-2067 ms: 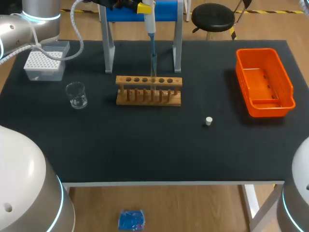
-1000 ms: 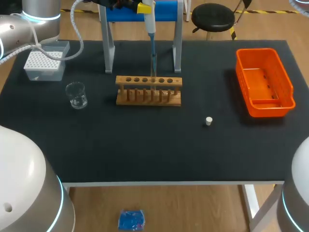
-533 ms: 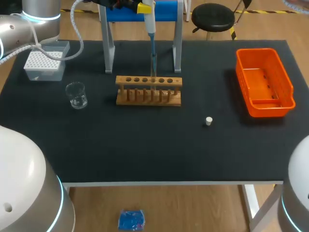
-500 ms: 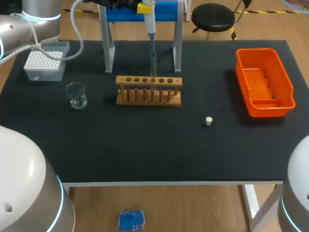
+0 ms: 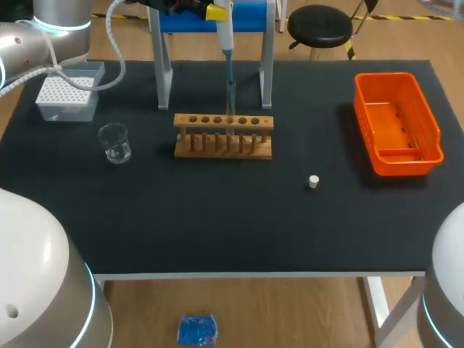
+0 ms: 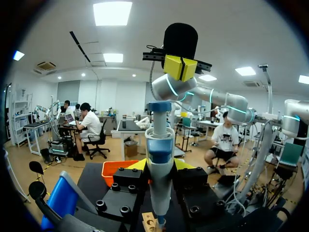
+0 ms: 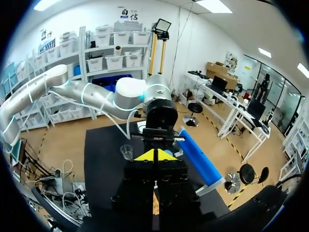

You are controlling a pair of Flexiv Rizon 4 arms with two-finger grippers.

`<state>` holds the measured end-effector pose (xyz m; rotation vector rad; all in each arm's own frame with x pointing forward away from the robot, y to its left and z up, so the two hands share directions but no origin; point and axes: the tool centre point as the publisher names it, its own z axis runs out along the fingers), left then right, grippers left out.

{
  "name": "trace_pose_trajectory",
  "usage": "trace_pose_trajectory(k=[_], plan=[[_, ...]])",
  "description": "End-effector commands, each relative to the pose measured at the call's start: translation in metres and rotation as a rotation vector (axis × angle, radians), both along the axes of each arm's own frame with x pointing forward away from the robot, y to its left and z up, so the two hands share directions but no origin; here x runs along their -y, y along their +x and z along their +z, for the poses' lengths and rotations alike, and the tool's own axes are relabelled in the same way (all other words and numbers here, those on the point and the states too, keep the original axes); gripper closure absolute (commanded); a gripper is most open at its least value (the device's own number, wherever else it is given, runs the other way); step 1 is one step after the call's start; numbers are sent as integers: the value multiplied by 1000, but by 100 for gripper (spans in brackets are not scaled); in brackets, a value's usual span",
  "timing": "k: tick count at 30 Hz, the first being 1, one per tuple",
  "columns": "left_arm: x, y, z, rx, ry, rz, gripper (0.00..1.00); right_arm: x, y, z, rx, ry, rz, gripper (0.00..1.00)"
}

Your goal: Invert the test tube, pick up the pipette, mount the tip to pipette, aspirate from beaker and dispense into the tube, eject the tip, return the pipette, and cap with the stopper.

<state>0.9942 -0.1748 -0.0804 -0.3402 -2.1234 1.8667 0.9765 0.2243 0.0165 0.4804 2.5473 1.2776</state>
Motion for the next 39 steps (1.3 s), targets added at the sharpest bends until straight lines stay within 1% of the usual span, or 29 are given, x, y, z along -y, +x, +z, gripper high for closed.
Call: trace_pose_trajectory(k=[1, 20, 33, 39], plan=[[0, 1, 0, 0, 1, -4, 100, -8, 8, -3, -6, -7, -6, 100], [0, 1, 0, 0, 1, -4, 100, -23, 31, -11, -19, -33, -14, 100], [0, 1, 0, 0, 1, -4, 100, -21, 30, -23, -46, -47, -25, 100], [0, 1, 0, 0, 1, -4, 100, -20, 30, -25, -52, -49, -26, 100]])
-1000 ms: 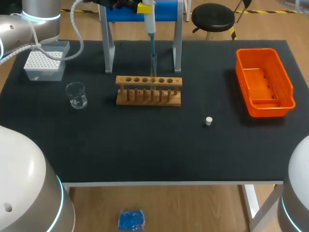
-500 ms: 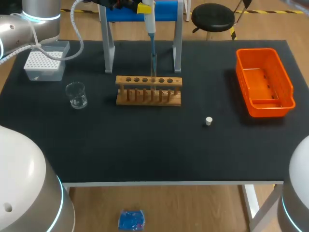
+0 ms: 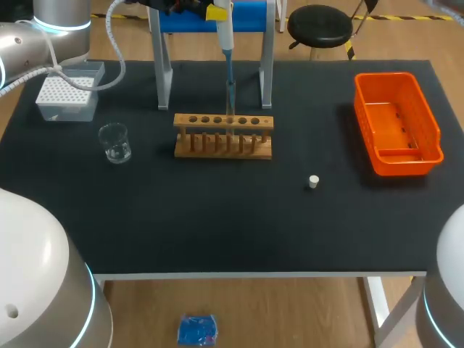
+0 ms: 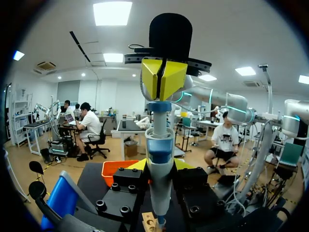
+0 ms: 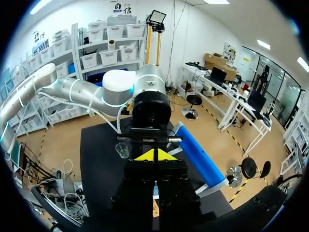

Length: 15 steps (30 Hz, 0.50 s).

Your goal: Invert the test tube, pick up the pipette, mount the tip to pipette, aspirate from beaker and dispense into the tube, eject the tip, return the pipette, and cap with the stopper.

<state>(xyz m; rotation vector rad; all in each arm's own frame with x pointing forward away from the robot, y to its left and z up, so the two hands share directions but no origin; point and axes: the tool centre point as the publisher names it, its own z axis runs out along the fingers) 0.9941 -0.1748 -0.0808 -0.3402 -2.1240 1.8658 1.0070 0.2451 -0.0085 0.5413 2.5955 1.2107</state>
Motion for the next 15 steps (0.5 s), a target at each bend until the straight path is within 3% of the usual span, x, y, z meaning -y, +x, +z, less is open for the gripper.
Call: trace_pose_trajectory(k=[1, 15], plan=[[0, 1, 1, 0, 0, -3, 100, 1, 0, -1, -4, -4, 1, 100], [0, 1, 1, 0, 0, -3, 100, 1, 1, -8, -15, -14, 9, 100]])
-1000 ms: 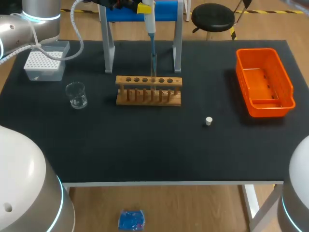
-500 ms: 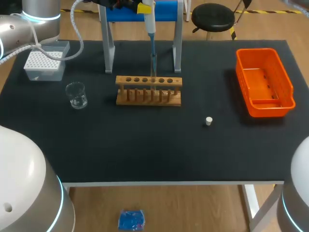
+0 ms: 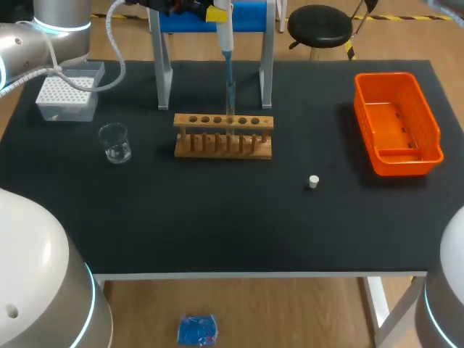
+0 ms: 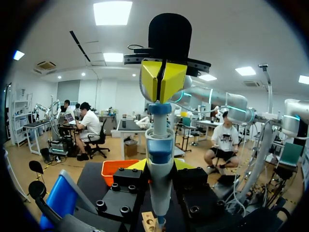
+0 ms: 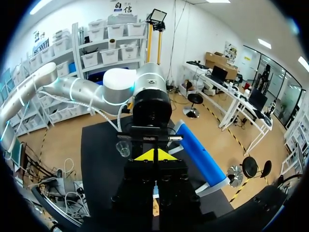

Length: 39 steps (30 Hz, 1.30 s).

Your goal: Invert the test tube, pick up the pipette, mount the tip to pipette, aspirate from beaker and dispense into the tube, eject the tip, return the pipette, and cap with the stopper.

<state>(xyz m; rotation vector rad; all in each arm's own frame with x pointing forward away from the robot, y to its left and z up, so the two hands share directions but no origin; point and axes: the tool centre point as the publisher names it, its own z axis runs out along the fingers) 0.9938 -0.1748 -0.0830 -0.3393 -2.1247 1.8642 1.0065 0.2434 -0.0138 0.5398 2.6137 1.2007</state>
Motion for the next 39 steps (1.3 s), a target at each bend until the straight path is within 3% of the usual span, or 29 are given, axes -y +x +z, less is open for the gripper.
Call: trace_pose_trajectory(k=[1, 28, 35, 39], plan=[[0, 2, 3, 1, -1, -3, 100, -1, 1, -4, -4, -5, 2, 100], [0, 2, 3, 1, -1, -3, 100, 1, -4, -23, -41, -25, 3, 100], [0, 2, 3, 1, -1, -3, 100, 1, -4, -22, -40, -24, 2, 100], [0, 2, 3, 1, -1, -3, 100, 2, -5, -9, -18, -6, 6, 100]])
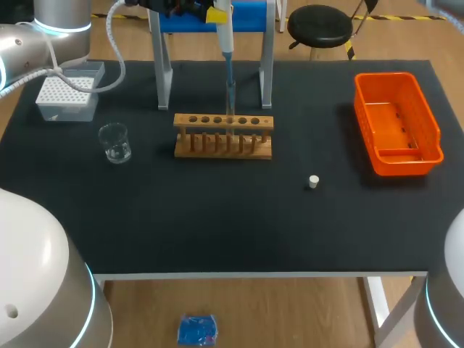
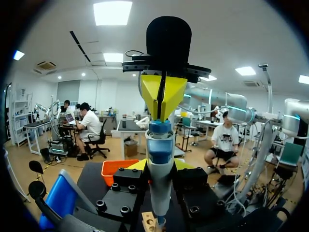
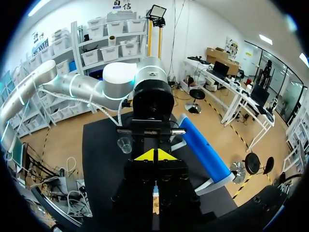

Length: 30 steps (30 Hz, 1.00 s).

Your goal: Invert the test tube, pick up the pipette, mount the tip to pipette, aspirate from beaker and dispense into the tube, eject the tip, return the pipette, and cap with the stopper.

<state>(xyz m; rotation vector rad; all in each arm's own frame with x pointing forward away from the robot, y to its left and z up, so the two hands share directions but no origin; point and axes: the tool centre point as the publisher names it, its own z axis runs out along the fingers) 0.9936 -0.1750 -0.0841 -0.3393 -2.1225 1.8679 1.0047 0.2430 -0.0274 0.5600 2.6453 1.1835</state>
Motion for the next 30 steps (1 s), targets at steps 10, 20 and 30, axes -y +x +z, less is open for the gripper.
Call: trace_pose_trajectory(k=[10, 20, 30], plan=[[0, 2, 4, 1, 2, -4, 100, 15, -21, 59, 118, 71, 59, 0], [0, 2, 4, 1, 2, -4, 100, 85, -68, 79, 188, 185, 185, 0], [0, 2, 4, 1, 2, -4, 100, 141, -111, 33, 220, 251, 291, 0]])
